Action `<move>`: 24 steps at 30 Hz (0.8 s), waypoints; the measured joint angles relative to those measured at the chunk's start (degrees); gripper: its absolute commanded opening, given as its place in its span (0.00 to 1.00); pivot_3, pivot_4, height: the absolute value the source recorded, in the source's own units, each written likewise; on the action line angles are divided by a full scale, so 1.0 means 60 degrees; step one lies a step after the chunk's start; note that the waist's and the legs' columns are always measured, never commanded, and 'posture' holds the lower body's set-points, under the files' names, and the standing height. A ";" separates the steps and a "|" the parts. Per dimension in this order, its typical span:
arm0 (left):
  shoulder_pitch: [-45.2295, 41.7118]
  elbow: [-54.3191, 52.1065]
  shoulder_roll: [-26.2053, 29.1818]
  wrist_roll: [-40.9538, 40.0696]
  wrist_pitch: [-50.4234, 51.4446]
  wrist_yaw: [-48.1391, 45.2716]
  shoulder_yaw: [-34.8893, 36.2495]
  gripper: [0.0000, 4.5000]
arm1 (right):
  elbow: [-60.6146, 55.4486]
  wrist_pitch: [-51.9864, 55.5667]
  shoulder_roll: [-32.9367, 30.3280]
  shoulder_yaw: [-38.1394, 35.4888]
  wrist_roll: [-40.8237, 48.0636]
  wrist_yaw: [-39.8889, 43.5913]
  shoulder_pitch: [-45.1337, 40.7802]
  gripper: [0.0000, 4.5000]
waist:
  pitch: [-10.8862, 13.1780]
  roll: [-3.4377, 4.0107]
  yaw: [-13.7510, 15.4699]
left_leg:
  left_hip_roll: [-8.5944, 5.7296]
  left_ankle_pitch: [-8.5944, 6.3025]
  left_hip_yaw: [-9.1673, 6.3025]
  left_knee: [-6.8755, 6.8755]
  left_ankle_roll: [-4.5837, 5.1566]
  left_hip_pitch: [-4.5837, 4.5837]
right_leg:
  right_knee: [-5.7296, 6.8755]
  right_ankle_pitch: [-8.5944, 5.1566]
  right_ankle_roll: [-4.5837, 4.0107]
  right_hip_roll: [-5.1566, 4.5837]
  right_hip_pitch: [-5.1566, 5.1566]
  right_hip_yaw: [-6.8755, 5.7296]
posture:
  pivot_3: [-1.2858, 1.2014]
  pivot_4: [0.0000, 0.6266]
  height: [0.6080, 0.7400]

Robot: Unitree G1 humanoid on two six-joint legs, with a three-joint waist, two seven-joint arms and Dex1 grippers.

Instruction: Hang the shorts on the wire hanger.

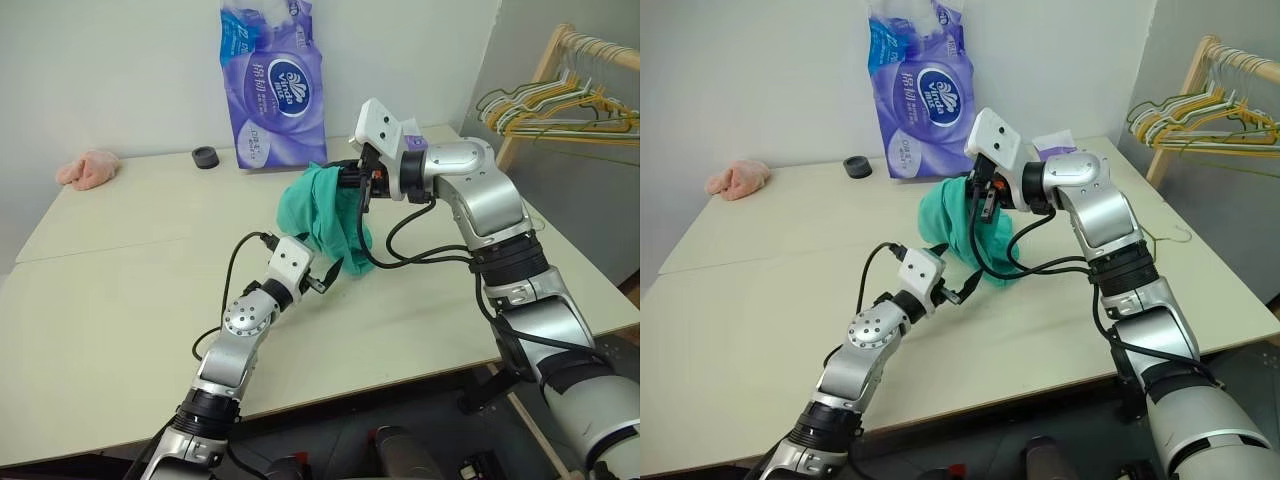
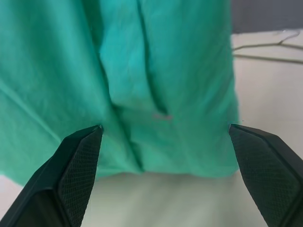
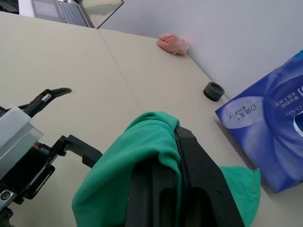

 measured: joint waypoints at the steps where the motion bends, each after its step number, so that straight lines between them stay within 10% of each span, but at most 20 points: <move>1: 0.0003 0.0108 0.0042 -0.0001 -0.0008 -0.0098 0.0000 1.00 | 0.0007 -0.0002 -0.0009 0.0000 0.0015 0.0000 -0.0013 0.00 | 0.0000 0.0000 0.0000 | 0.0000 0.0000 0.0000 0.0000 0.0000 0.0000 | 0.0000 0.0000 0.0000 0.0000 0.0000 -0.0001 | 0.44 0.05 1.00; 8: -0.0042 0.1509 0.0098 0.0153 -0.0503 -0.0497 0.0000 0.67 | 0.0094 -0.0024 -0.0241 -0.0020 0.0185 -0.0001 -0.0081 0.00 | -0.0003 0.0001 0.0012 | -0.0002 0.0001 -0.0005 0.0002 -0.0001 -0.0002 | -0.0002 0.0000 0.0000 -0.0004 0.0000 -0.0005 | 0.44 0.04 1.00; 16: -0.0416 0.1625 -0.1466 -0.0204 -0.0878 -0.0171 0.0061 0.67 | -0.0095 -0.0037 -0.0432 0.0019 0.0249 0.0219 -0.0075 0.00 | -0.0042 0.0018 -0.0058 | 0.0003 0.0000 -0.0004 -0.0005 -0.0001 -0.0003 | -0.0005 0.0000 0.0000 -0.0006 0.0002 -0.0011 | 0.43 0.03 1.00; 21: 0.0144 0.1172 -0.1605 -0.0049 -0.1052 0.0261 0.0144 0.99 | -0.0180 -0.0061 -0.0578 0.0036 0.0245 0.0266 0.0010 0.00 | -0.0068 0.0031 -0.0150 | 0.0004 -0.0001 -0.0005 -0.0006 0.0001 -0.0004 | -0.0006 0.0000 0.0000 -0.0005 0.0004 -0.0012 | 0.43 0.04 1.00; 24: 0.0522 0.0762 -0.1725 0.0246 -0.1059 0.0727 0.0142 0.99 | -0.0248 -0.0066 -0.0627 0.0054 0.0244 0.0342 0.0031 0.00 | -0.0072 0.0035 -0.0159 | 0.0003 -0.0002 -0.0005 -0.0005 0.0003 -0.0004 | -0.0007 0.0000 0.0000 -0.0005 0.0005 -0.0012 | 0.42 0.04 1.00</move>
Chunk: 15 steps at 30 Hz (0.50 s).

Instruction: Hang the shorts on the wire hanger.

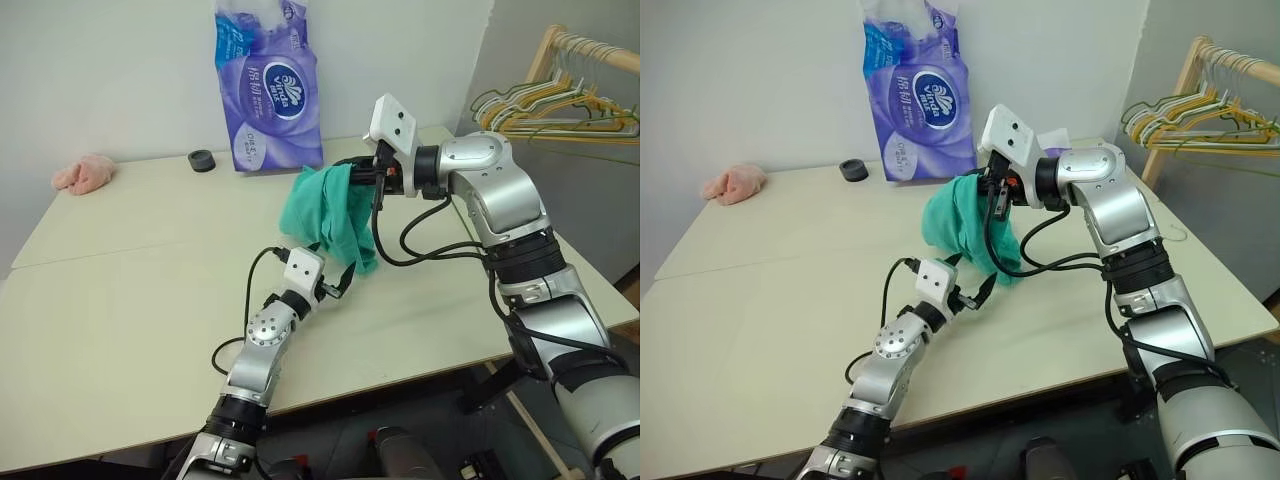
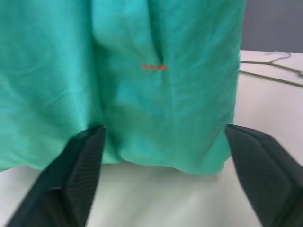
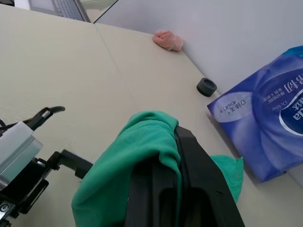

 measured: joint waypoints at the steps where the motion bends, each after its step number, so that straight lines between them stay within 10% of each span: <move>1: 0.0115 -0.0129 -0.0015 0.0076 0.0000 0.0063 -0.0028 0.99 | -0.0048 -0.0006 -0.0002 0.0004 -0.0001 0.0024 0.0010 0.00 | -0.0001 0.0001 -0.0001 | 0.0000 0.0000 0.0000 0.0000 0.0000 0.0000 | -0.0001 0.0000 0.0000 0.0000 0.0000 0.0000 | 0.42 0.04 1.00; 15: -0.0933 0.1341 -0.0821 0.0599 -0.0047 0.0693 -0.0496 0.99 | -0.0148 -0.0114 -0.0060 0.0260 0.0001 0.0238 0.0177 0.00 | -0.0009 0.0010 0.0008 | -0.0001 -0.0026 -0.0040 -0.0001 0.0039 0.0074 | -0.0051 -0.0001 0.0001 0.0000 0.0114 -0.0050 | 0.42 0.03 1.00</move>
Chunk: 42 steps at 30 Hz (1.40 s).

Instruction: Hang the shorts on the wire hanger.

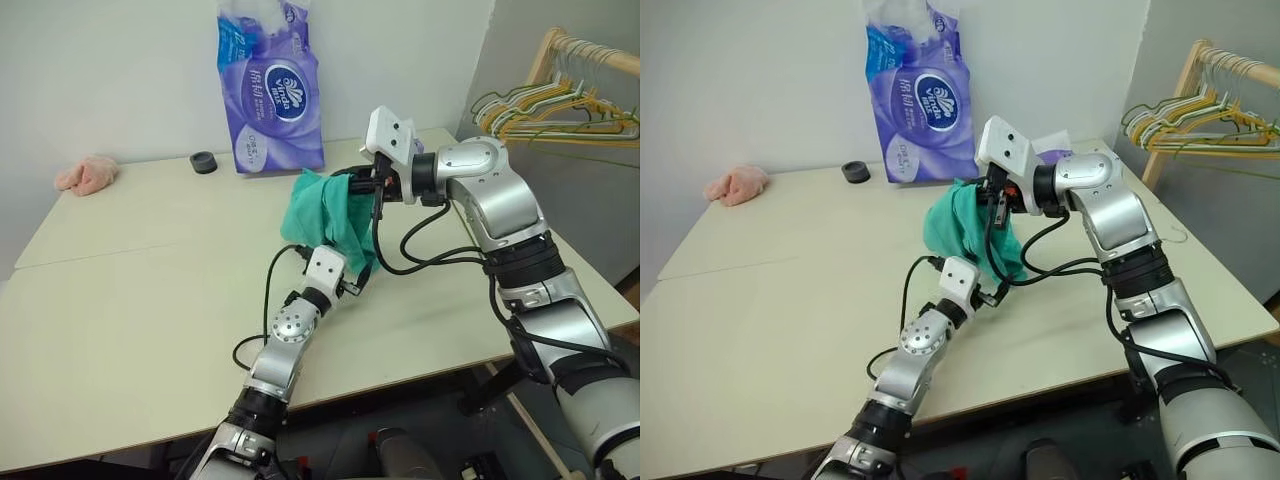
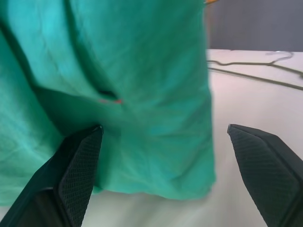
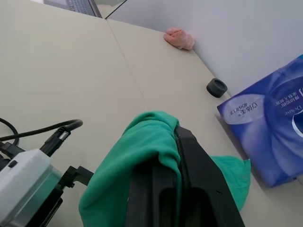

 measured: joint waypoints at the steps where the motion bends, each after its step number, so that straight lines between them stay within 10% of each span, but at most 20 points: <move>1: -0.0088 0.0248 -0.0077 0.0000 -0.0018 0.0089 0.0027 0.99 | -0.0001 0.0000 -0.0007 0.0001 0.0000 0.0016 0.0000 0.00 | 0.0000 0.0000 0.0010 | 0.0000 -0.0001 -0.0005 0.0001 0.0000 0.0004 | -0.0004 0.0000 0.0000 0.0000 0.0008 -0.0005 | 0.42 0.03 1.00; 6: -0.0464 0.1149 -0.0128 -0.0047 -0.0159 0.0060 0.0153 0.87 | -0.0019 0.0001 -0.0006 0.0001 0.0005 0.0028 -0.0002 0.00 | 0.0000 0.0000 -0.0003 | 0.0000 -0.0002 -0.0007 0.0001 -0.0002 0.0006 | -0.0005 0.0000 0.0001 -0.0001 0.0010 -0.0007 | 0.42 0.03 1.00; 19: -0.0499 0.1624 0.0158 -0.0102 -0.0441 -0.0298 0.0433 0.00 | -0.0049 0.0008 0.0009 -0.0007 0.0026 -0.0012 -0.0002 0.00 | -0.0001 0.0001 -0.0039 | 0.0000 -0.0003 -0.0014 0.0000 -0.0004 0.0006 | -0.0005 0.0000 0.0001 -0.0001 0.0010 -0.0009 | 0.42 0.04 1.00; 25: 0.0078 0.0639 0.1020 -0.0143 -0.0334 -0.0642 0.0641 0.00 | -0.0083 0.0067 -0.0048 -0.0056 0.0026 -0.0060 0.0000 0.00 | -0.0001 0.0002 -0.0087 | 0.0004 -0.0005 -0.0019 -0.0009 -0.0007 0.0009 | -0.0001 -0.0002 -0.0002 0.0004 0.0004 -0.0004 | 0.42 0.05 1.00; 34: -0.0109 -0.1841 0.6201 -0.1443 0.0337 -0.3106 0.3029 0.00 | 0.0119 -0.1649 -0.1408 0.0608 -0.0659 0.0268 0.1087 0.00 | 0.0001 0.0009 0.0109 | -0.0020 -0.0009 -0.0008 0.0005 -0.0011 0.0017 | -0.0010 -0.0016 0.0001 0.0001 0.0016 0.0003 | 0.44 0.04 1.00; 42: 0.1291 -0.3355 0.9915 -0.2563 0.1248 -0.7851 0.2470 0.00 | -0.2198 -0.3239 -0.2899 0.1736 -0.0598 0.2289 0.3118 0.00 | 0.0001 0.0012 0.0107 | 0.0008 -0.0036 0.0003 -0.0009 -0.0015 0.0040 | 0.0005 -0.0041 0.0002 0.0022 0.0015 0.0028 | 0.45 0.04 1.00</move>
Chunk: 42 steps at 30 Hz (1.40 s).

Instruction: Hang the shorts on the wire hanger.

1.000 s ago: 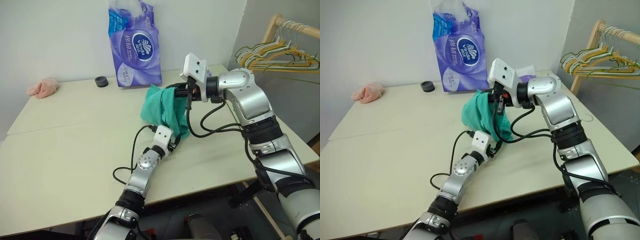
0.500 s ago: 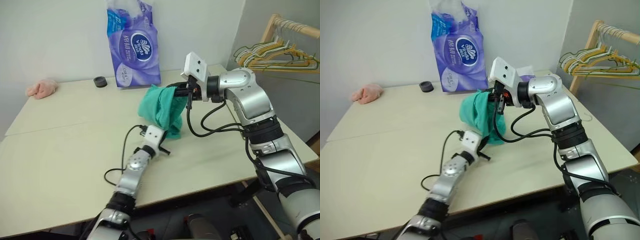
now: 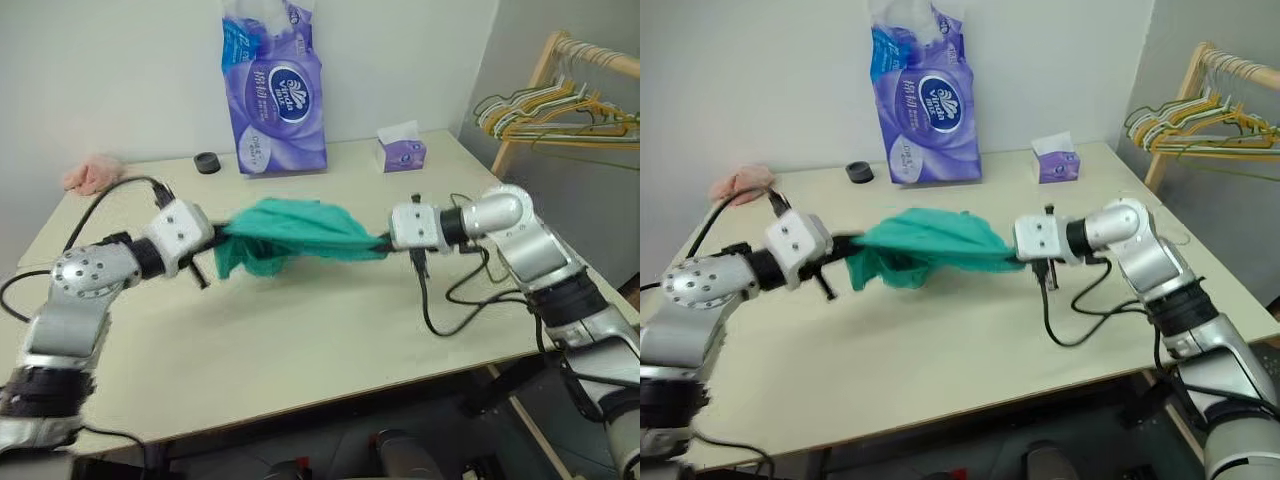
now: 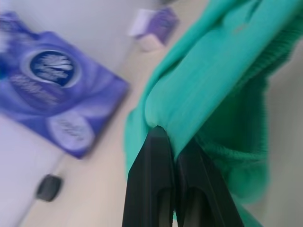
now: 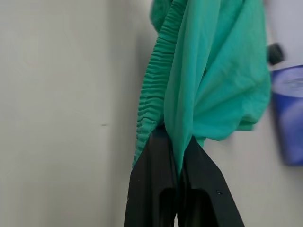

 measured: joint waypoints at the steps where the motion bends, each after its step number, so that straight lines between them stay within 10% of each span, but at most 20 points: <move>1: 0.0330 -0.0284 0.0370 -0.0150 0.0145 -0.0613 -0.0073 0.00 | -0.0376 0.0177 -0.0163 0.0179 0.0242 0.0401 0.0288 0.00 | 0.0009 0.0013 0.0008 | -0.0001 -0.0003 0.0004 0.0004 0.0006 0.0003 | 0.0004 -0.0002 0.0001 -0.0001 0.0000 0.0002 | 0.45 0.04 1.00; 13: -0.2411 0.0290 0.1196 -0.3284 0.3872 -0.2253 0.0582 0.00 | -0.0356 0.2880 -0.0500 -0.0755 0.2496 0.1375 -0.0684 0.00 | 0.0066 -0.0003 0.0360 | -0.0010 -0.0051 0.0018 0.0018 0.0086 0.0150 | 0.0001 -0.0045 0.0059 0.0012 0.0154 -0.0016 | 0.45 0.04 1.00; 27: -0.7656 0.4111 0.1848 0.0208 -0.0540 -0.3150 -0.1363 0.00 | 0.1639 0.4303 -0.0197 -0.2021 0.3585 0.1389 -0.4131 0.00 | 0.0076 -0.0009 0.0325 | -0.0010 -0.0066 0.0040 0.0016 0.0067 0.0152 | 0.0001 -0.0041 0.0042 -0.0001 0.0139 0.0026 | 0.45 0.03 1.00; 42: -0.3628 0.2547 0.1074 -0.1126 0.1704 -0.4479 -0.1508 0.00 | 0.1541 0.3327 -0.0625 -0.0682 0.2427 0.1648 -0.2271 0.00 | 0.0085 -0.0002 0.0296 | -0.0006 -0.0072 0.0053 0.0023 0.0076 0.0152 | 0.0042 -0.0058 0.0051 0.0001 0.0123 0.0040 | 0.45 0.05 1.00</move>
